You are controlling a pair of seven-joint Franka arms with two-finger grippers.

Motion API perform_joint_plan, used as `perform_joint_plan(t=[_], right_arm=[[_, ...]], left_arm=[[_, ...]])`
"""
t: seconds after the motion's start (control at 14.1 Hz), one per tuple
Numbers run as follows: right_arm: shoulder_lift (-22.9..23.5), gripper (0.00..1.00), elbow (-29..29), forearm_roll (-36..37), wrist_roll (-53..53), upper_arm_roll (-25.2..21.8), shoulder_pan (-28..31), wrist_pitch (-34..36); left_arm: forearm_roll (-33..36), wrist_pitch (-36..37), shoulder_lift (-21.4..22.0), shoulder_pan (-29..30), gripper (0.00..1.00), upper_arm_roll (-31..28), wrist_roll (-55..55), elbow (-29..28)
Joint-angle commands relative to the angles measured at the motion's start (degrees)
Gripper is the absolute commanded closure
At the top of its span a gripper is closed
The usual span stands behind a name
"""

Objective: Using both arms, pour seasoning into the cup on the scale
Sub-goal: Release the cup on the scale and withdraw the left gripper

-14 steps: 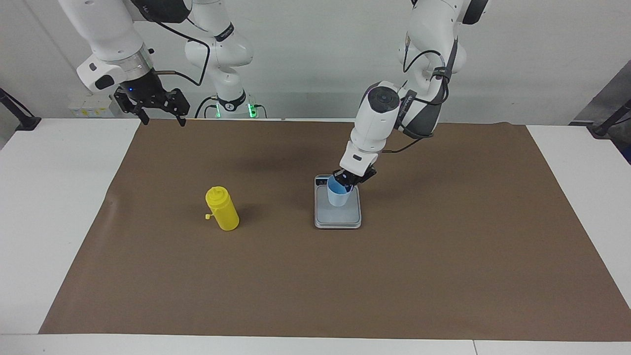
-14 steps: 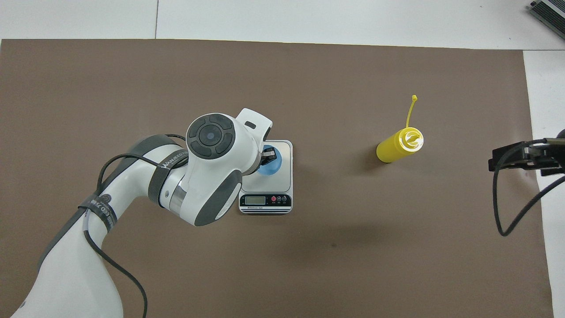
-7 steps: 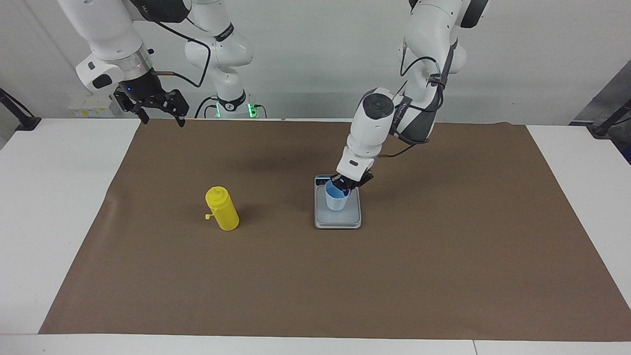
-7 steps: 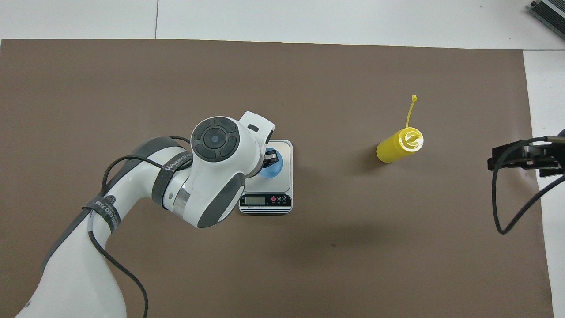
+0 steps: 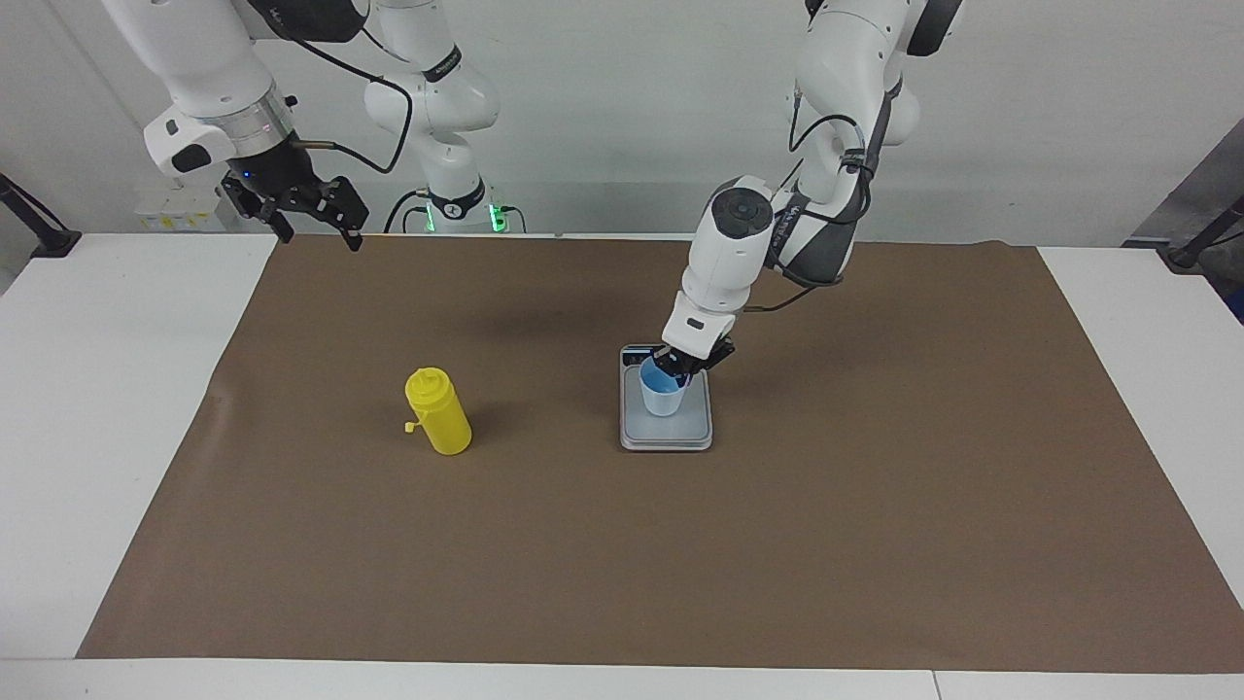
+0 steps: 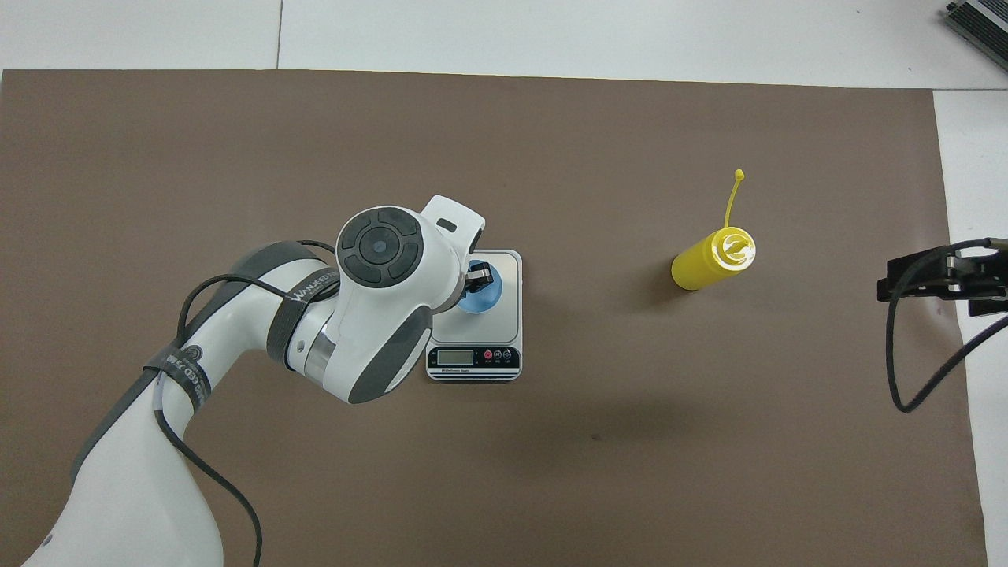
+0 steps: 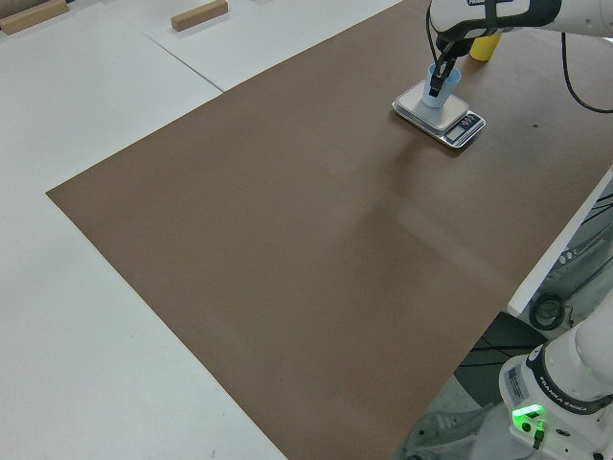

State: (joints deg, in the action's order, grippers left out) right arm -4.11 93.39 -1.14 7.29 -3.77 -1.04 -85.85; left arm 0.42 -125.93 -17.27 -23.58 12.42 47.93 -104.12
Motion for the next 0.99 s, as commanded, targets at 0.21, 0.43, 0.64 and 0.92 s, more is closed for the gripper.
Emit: perform_joint_plan(t=[0.21,0.43,0.64,0.92], right_arm=[[-0.20,0.00,-0.13,-1.32,0.88,0.17,0.77,-0.89],[2.07,0.00,-2.76,-1.41,2.89,0.17,0.78,-1.07],[6.19,0.00,-7.05,-2.63,5.01,0.26,0.95,-1.51],[15.77,0.00,-16.72,-2.20,5.01,0.52,1.74,-3.09]], left_arm=[[2.04,6.90,8.12,5.37,0.00,-0.64,-5.88,-0.38],[1.87,11.31,11.46,8.37,0.00,-0.64,-11.97,-0.55],[1.43,16.40,15.59,12.49,0.00,-0.56,-19.24,-0.64],[-0.59,22.20,20.52,18.38,0.00,-0.73,-28.83,-0.64]])
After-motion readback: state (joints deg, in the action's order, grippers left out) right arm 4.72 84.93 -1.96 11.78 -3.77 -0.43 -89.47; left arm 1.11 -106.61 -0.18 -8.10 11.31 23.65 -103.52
